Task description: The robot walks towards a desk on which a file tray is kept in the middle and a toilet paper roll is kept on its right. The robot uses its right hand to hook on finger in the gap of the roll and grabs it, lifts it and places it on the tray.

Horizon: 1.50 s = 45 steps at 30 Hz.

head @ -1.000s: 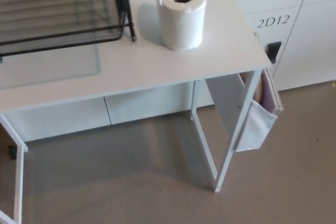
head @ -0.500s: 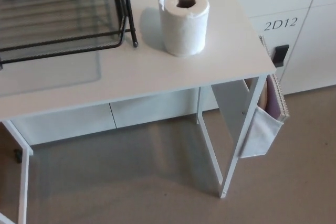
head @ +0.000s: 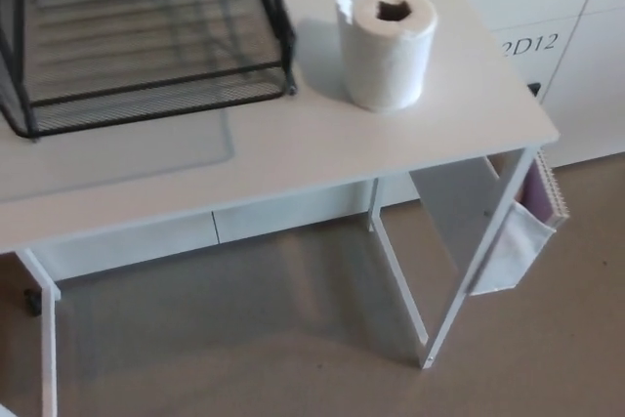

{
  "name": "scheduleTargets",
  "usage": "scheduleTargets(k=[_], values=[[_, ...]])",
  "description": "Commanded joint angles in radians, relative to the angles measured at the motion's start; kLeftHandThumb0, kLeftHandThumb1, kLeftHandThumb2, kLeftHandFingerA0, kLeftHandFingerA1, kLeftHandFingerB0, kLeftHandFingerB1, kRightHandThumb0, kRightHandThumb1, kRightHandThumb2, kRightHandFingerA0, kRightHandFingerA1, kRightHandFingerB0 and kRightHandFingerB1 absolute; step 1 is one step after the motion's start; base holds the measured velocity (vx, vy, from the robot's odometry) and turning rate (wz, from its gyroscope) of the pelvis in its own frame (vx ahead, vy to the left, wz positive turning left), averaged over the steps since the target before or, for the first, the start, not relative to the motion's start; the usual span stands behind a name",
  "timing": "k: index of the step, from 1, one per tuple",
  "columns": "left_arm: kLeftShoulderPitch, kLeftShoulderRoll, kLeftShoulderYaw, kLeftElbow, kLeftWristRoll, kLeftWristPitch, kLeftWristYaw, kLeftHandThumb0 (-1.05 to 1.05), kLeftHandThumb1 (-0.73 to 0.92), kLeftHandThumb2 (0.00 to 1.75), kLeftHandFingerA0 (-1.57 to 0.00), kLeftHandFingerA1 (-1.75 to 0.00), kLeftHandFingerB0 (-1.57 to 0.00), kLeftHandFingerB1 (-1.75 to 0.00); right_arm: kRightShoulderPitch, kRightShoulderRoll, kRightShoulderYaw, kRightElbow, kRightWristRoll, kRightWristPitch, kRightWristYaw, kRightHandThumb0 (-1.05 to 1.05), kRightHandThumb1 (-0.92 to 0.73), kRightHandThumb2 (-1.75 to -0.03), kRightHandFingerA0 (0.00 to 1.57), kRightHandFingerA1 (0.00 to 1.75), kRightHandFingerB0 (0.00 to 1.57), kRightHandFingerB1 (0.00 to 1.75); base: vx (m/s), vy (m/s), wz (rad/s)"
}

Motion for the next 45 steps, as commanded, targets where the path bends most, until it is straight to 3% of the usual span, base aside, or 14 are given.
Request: scheduleTargets(k=[1,2,4,8,9,13,14,15,25,28,38,39,41,45], values=[[-0.013,-0.036,0.124,-0.001,-0.129,0.096,-0.035,-0.68,0.92,0.70,-0.26,-0.47,-0.22,-0.37,-0.026,-0.012,0.055,0.032,-0.055,-0.058,-0.077,-0.52,-0.65,-0.59,0.30,0.39,0.02,0.24,0.01,0.133,-0.01],[-0.020,-0.037,0.130,0.009,-0.122,0.098,-0.034,-0.70,0.92,0.67,-0.25,-0.46,-0.22,-0.35,-0.034,-0.019,0.076,0.050,-0.076,-0.063,-0.104,-0.56,-0.51,-0.83,0.32,0.52,0.02,0.21,0.02,0.115,0.08],[-0.006,-0.033,0.124,-0.017,-0.098,0.090,-0.044,-0.73,0.92,0.69,-0.19,-0.45,-0.23,-0.35,-0.032,-0.011,0.072,0.063,-0.057,-0.080,-0.108,-0.49,-0.65,-0.59,0.33,0.39,0.03,0.24,0.03,0.025,0.13],[0.005,-0.032,0.119,-0.042,-0.082,0.094,-0.050,-0.72,0.91,0.71,-0.23,-0.47,-0.20,-0.37,-0.020,-0.013,0.080,0.071,-0.058,-0.104,-0.102,-0.54,-0.47,-0.83,0.20,0.50,0.00,0.24,0.02,-0.021,0.09],[0.012,-0.033,0.119,-0.053,-0.083,0.095,-0.049,-0.71,0.92,0.71,-0.25,-0.48,-0.20,-0.37,-0.021,-0.013,0.080,0.073,-0.056,-0.105,-0.101,-0.51,-0.65,-0.59,0.18,0.35,0.02,0.25,-0.02,-0.065,0.14],[0.018,-0.033,0.119,-0.063,-0.078,0.103,-0.047,-0.72,0.91,0.72,-0.24,-0.47,-0.19,-0.35,-0.025,-0.010,0.089,0.089,-0.056,-0.117,-0.117,-0.51,-0.64,-0.62,0.21,0.35,0.06,0.19,-0.08,-0.157,0.02],[0.016,-0.034,0.122,-0.061,-0.082,0.104,-0.048,-0.71,0.75,1.05,-0.23,-0.55,-0.15,-0.47,-0.029,-0.009,0.088,0.095,-0.053,-0.115,-0.120,-0.52,-0.65,-0.59,0.32,0.37,0.04,0.24,0.00,0.000,0.00],[0.010,-0.036,0.127,-0.053,-0.085,0.108,-0.042,-0.72,0.91,0.71,-0.26,-0.47,-0.21,-0.36,-0.036,-0.006,0.084,0.104,-0.047,-0.109,-0.125,-0.51,-0.63,-0.63,0.36,0.40,0.08,0.17,0.00,0.000,0.00],[0.012,-0.038,0.130,-0.037,-0.079,0.102,-0.028,-0.71,0.91,0.71,-0.27,-0.47,-0.22,-0.36,-0.046,-0.008,0.084,0.106,-0.038,-0.100,-0.118,-0.54,-0.64,-0.59,0.38,0.40,0.04,0.25,0.02,0.205,-0.12],[-0.005,-0.028,0.117,-0.036,-0.067,0.106,-0.030,-0.70,0.92,0.71,-0.26,-0.46,-0.21,-0.35,-0.028,0.001,0.087,0.089,-0.039,-0.119,-0.127,-0.59,-0.49,-0.82,0.33,0.52,0.04,0.25,0.11,0.272,0.01],[-0.018,-0.025,0.112,-0.008,-0.063,0.101,-0.017,-0.71,0.91,0.71,-0.29,-0.47,-0.24,-0.37,-0.062,0.013,0.076,0.142,-0.034,-0.124,-0.151,-0.50,-0.62,-0.58,0.38,0.39,0.09,0.26,0.09,-0.057,0.10],[-0.012,-0.026,0.110,-0.019,-0.061,0.099,-0.012,-0.71,0.92,0.71,-0.30,-0.48,-0.25,-0.38,-0.058,0.002,0.089,0.142,-0.047,-0.122,-0.141,-0.59,-0.49,-0.82,0.32,0.51,0.04,0.25,0.03,-0.253,-0.69],[0.001,-0.023,0.109,-0.054,-0.066,0.099,-0.031,-0.70,0.92,0.71,-0.28,-0.47,-0.23,-0.38,-0.051,0.013,0.070,0.130,-0.018,-0.122,-0.117,-0.50,-0.62,-0.58,0.36,0.41,0.06,0.26,0.01,-0.260,0.15],[-0.018,-0.019,0.104,-0.049,-0.060,0.119,-0.020,-0.70,0.92,0.71,-0.30,-0.47,-0.24,-0.38,-0.030,0.005,0.092,0.103,-0.046,-0.117,-0.124,-0.59,-0.52,-0.82,0.35,0.52,0.04,0.24,0.06,-0.130,0.01]])
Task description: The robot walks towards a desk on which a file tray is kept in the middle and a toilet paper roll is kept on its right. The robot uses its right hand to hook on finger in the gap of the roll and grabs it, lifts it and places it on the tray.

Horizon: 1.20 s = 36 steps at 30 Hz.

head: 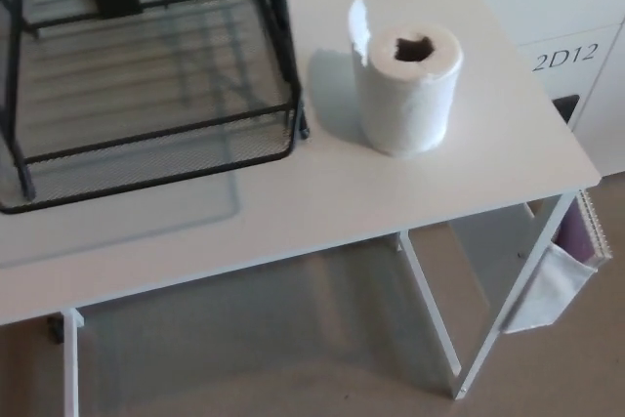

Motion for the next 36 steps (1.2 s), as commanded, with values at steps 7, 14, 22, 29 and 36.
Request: scheduleTargets(k=[7,14,22,29,36], values=[[-0.033,0.042,-0.006,0.009,0.009,0.032,0.009,-0.69,0.92,0.70,-0.36,-0.48,-0.26,-0.38,0.008,0.033,-0.036,0.012,0.038,-0.002,0.038,-0.51,-0.62,-0.58,0.27,0.38,0.04,0.26,0.01,0.053,-0.02],[-0.047,0.055,-0.022,-0.004,0.022,0.057,0.006,-0.70,0.92,0.70,-0.39,-0.50,-0.28,-0.40,0.016,0.041,-0.031,0.008,0.034,-0.035,0.034,-0.54,-0.62,-0.58,0.23,0.37,0.04,0.25,0.06,0.226,-0.02],[-0.057,0.046,-0.024,0.013,0.011,0.057,0.012,-0.70,0.92,0.69,-0.39,-0.49,-0.27,-0.39,0.009,0.016,-0.026,0.025,0.021,-0.012,0.060,-0.56,-0.64,-0.59,0.23,0.37,0.02,0.24,0.02,-0.022,0.04],[-0.026,0.033,-0.027,0.004,0.001,0.028,-0.004,-0.75,0.85,0.77,-0.34,-0.50,-0.24,-0.43,0.027,0.019,-0.047,-0.017,0.028,-0.022,0.056,-0.53,-0.64,-0.59,0.28,0.39,0.04,0.26,0.00,-0.051,0.01],[-0.033,0.022,-0.011,0.012,-0.013,0.039,0.005,-0.76,0.82,0.77,-0.33,-0.50,-0.24,-0.41,0.029,-0.006,-0.041,-0.070,0.045,0.018,0.072,-0.53,-0.64,-0.59,0.26,0.39,0.03,0.28,0.00,0.000,0.00]])
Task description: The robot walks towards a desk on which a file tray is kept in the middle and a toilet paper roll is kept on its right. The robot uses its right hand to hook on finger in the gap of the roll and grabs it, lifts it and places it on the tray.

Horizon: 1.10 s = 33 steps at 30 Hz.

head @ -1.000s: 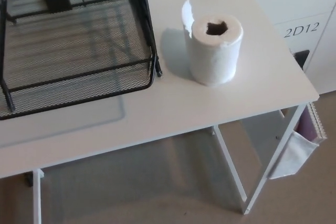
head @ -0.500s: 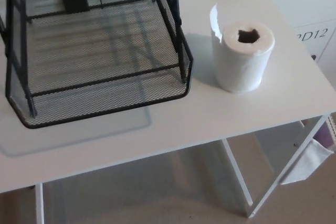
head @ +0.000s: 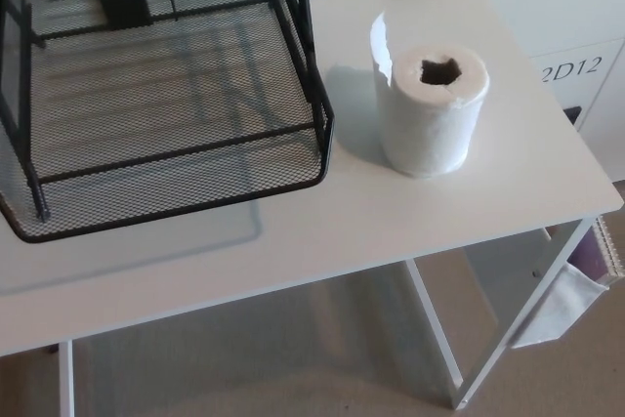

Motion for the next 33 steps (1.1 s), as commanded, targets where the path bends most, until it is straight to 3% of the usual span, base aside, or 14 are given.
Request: scheduleTargets(k=[1,3,7,8,9,11,12,13,15,16,22,27,28,33], values=[[0.005,-0.001,0.011,-0.005,-0.011,-0.011,0.005,-0.71,0.92,0.69,-0.36,-0.48,-0.27,-0.39,-0.004,-0.037,-0.013,-0.038,0.026,0.012,0.026,-0.49,-0.62,-0.61,0.23,0.37,0.05,0.21,0.00,0.000,0.00],[0.006,0.000,0.005,-0.002,-0.004,-0.012,0.005,-0.76,0.84,0.78,-0.33,-0.49,-0.24,-0.41,-0.020,-0.055,-0.043,-0.111,0.056,0.037,0.018,-0.60,-0.47,-0.83,0.19,0.51,0.00,0.28,0.00,0.000,0.00],[0.007,-0.006,0.009,0.011,-0.007,-0.015,0.012,-0.74,0.84,0.75,-0.33,-0.49,-0.24,-0.41,-0.123,-0.108,-0.075,-0.140,0.059,0.045,0.003,-0.53,-0.61,-0.58,0.27,0.44,0.05,0.26,0.00,0.000,0.00],[0.006,-0.009,0.011,0.014,-0.010,-0.016,0.010,-0.70,0.92,0.70,-0.32,-0.46,-0.26,-0.38,-0.157,-0.137,-0.076,-0.144,0.060,0.061,0.029,-0.64,-0.46,-0.82,0.20,0.52,0.01,0.24,0.00,0.000,0.00],[0.003,-0.011,0.017,0.006,-0.016,-0.012,0.011,-0.76,0.83,0.78,-0.32,-0.48,-0.23,-0.40,-0.208,-0.192,-0.063,-0.275,0.047,0.101,0.047,-0.57,-0.64,-0.64,0.22,0.39,0.03,0.18,0.00,0.000,0.00],[0.008,-0.014,0.020,-0.017,-0.019,-0.006,0.010,-0.76,0.82,0.78,-0.33,-0.50,-0.24,-0.40,-0.251,-0.199,-0.068,-0.313,0.050,0.100,0.035,-0.63,-0.47,-0.82,0.18,0.48,0.00,0.26,0.00,0.000,0.00],[0.008,-0.015,0.022,-0.021,-0.021,-0.003,0.009,-0.70,0.91,0.71,-0.32,-0.48,-0.25,-0.37,-0.252,-0.206,-0.066,-0.352,0.054,0.117,0.050,-0.56,-0.66,-0.60,0.20,0.38,0.00,0.23,0.00,0.000,0.00],[0.016,-0.016,0.013,-0.051,-0.013,-0.004,0.001,-0.72,0.92,0.72,-0.32,-0.47,-0.24,-0.37,-0.303,-0.215,-0.063,-0.513,0.069,0.178,0.039,-0.62,-0.48,-0.81,0.20,0.53,0.00,0.24,0.00,0.000,0.00],[0.008,-0.017,0.010,-0.033,-0.010,-0.024,-0.012,-0.71,0.92,0.70,-0.32,-0.47,-0.24,-0.38,-0.339,-0.215,-0.054,-0.643,0.068,0.262,0.011,-0.61,-0.47,-0.81,0.19,0.56,0.00,0.20,0.00,0.000,0.00],[0.005,-0.024,0.018,-0.026,-0.020,-0.023,-0.019,-0.71,0.91,0.71,-0.31,-0.45,-0.23,-0.37,-0.363,-0.214,-0.042,-0.712,0.045,0.285,-0.015,-0.50,-0.64,-0.59,0.22,0.54,0.00,0.20,-0.02,-0.047,0.08],[0.023,-0.041,0.028,-0.040,-0.030,-0.015,-0.007,-0.69,0.92,0.69,-0.33,-0.47,-0.26,-0.38,-0.557,-0.253,0.071,-0.953,-0.004,0.472,0.038,-0.49,-0.60,-0.58,0.21,0.50,0.00,0.17,0.00,0.000,0.00],[0.018,-0.041,0.018,-0.030,-0.015,-0.012,0.005,-0.70,0.91,0.71,-0.32,-0.47,-0.25,-0.38,-0.782,-0.250,0.242,-0.995,-0.135,0.547,0.113,-0.63,-0.46,-0.81,0.25,0.52,0.03,0.24,0.00,0.000,0.00],[0.023,-0.041,0.014,-0.040,-0.011,-0.012,0.004,-0.74,0.84,0.76,-0.32,-0.50,-0.24,-0.41,-0.809,-0.239,0.266,-0.994,-0.152,0.544,0.115,-0.57,-0.58,-0.60,0.31,0.43,0.07,0.22,0.00,0.000,0.00],[0.047,-0.041,0.013,-0.074,-0.013,-0.020,-0.008,-0.75,0.84,0.78,-0.31,-0.51,-0.23,-0.41,-0.943,-0.190,0.408,-0.995,-0.248,0.614,0.134,-0.60,-0.44,-0.79,0.26,0.52,0.06,0.34,0.00,0.000,0.00]])
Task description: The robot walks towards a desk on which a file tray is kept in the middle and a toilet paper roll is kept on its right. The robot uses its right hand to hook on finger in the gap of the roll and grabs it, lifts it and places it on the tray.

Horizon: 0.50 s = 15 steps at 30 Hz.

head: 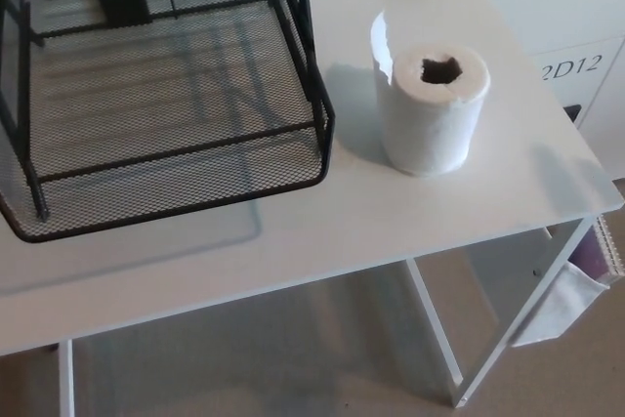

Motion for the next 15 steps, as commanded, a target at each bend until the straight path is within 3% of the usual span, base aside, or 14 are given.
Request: scheduleTargets(k=[1,3,4,5,6,7,8,9,10,11,12,15], values=[[0.038,0.002,0.007,-0.047,-0.013,-0.020,-0.006,-0.75,0.84,0.78,-0.31,-0.51,-0.23,-0.41,-0.274,-0.019,0.255,-0.126,-0.209,0.307,0.098,-0.60,-0.44,-0.79,0.26,0.52,0.06,0.34,0.00,0.000,0.00],[0.041,0.000,0.007,-0.053,-0.012,-0.012,0.002,-0.70,0.92,0.71,-0.29,-0.48,-0.25,-0.39,-0.305,-0.020,0.307,-0.121,-0.252,0.316,0.111,-0.61,-0.46,-0.80,0.25,0.53,0.05,0.37,0.00,0.000,0.00],[0.047,0.002,0.001,-0.055,-0.007,-0.026,-0.008,-0.71,0.92,0.71,-0.27,-0.47,-0.24,-0.39,-0.321,-0.015,0.327,-0.114,-0.259,0.325,0.113,-0.55,-0.58,-0.58,0.31,0.44,0.12,0.27,0.00,0.000,0.00],[0.053,-0.005,0.010,-0.042,-0.018,-0.026,-0.015,-0.71,0.91,0.71,-0.28,-0.47,-0.23,-0.39,-0.329,-0.011,0.349,-0.105,-0.270,0.330,0.119,-0.54,-0.58,-0.58,0.31,0.44,0.12,0.28,0.00,0.000,0.00],[0.055,-0.006,0.016,-0.043,-0.026,-0.023,-0.022,-0.70,0.91,0.70,-0.29,-0.48,-0.23,-0.39,-0.345,-0.010,0.375,-0.103,-0.288,0.344,0.124,-0.60,-0.44,-0.77,0.27,0.51,0.08,0.40,0.00,0.000,0.00],[0.058,-0.007,0.017,-0.046,-0.026,-0.024,-0.020,-0.70,0.91,0.70,-0.29,-0.48,-0.23,-0.40,-0.360,-0.008,0.396,-0.094,-0.299,0.341,0.129,-0.59,-0.44,-0.77,0.27,0.52,0.07,0.40,0.00,0.000,0.00],[0.047,-0.007,0.011,-0.033,-0.016,-0.021,-0.004,-0.62,0.72,1.11,-0.32,-0.61,-0.13,-0.48,-0.377,-0.007,0.416,-0.081,-0.303,0.337,0.138,-0.52,-0.58,-0.58,0.31,0.44,0.13,0.28,0.00,0.000,0.00],[0.044,-0.008,0.011,-0.030,-0.015,-0.016,0.002,-0.61,0.70,1.11,-0.34,-0.61,-0.14,-0.48,-0.383,-0.006,0.426,-0.078,-0.307,0.339,0.142,-0.55,-0.45,-0.76,0.23,0.50,0.07,0.39,0.00,0.000,0.00],[0.039,-0.007,0.014,-0.025,-0.019,-0.008,0.001,-0.74,0.84,0.75,-0.32,-0.50,-0.24,-0.41,-0.402,-0.007,0.458,-0.067,-0.327,0.343,0.155,-0.51,-0.60,-0.59,0.27,0.40,0.11,0.28,0.00,0.000,0.00],[0.042,-0.007,0.016,-0.029,-0.021,-0.010,-0.002,-0.68,0.92,0.69,-0.35,-0.50,-0.27,-0.40,-0.415,-0.006,0.479,-0.056,-0.338,0.325,0.162,-0.47,-0.59,-0.59,0.26,0.43,0.12,0.28,0.00,0.000,0.00],[0.049,-0.008,0.016,-0.041,-0.021,-0.014,-0.002,-0.73,0.85,0.75,-0.32,-0.50,-0.23,-0.41,-0.427,-0.003,0.501,-0.048,-0.343,0.298,0.170,-0.46,-0.59,-0.58,0.31,0.46,0.13,0.28,0.00,0.000,0.00],[0.050,-0.010,0.015,-0.049,-0.022,-0.008,-0.009,-0.69,0.91,0.71,-0.30,-0.47,-0.23,-0.39,-0.444,-0.007,0.538,-0.074,-0.354,0.322,0.189,-0.46,-0.59,-0.58,0.31,0.43,0.12,0.28,0.00,0.000,0.00]])
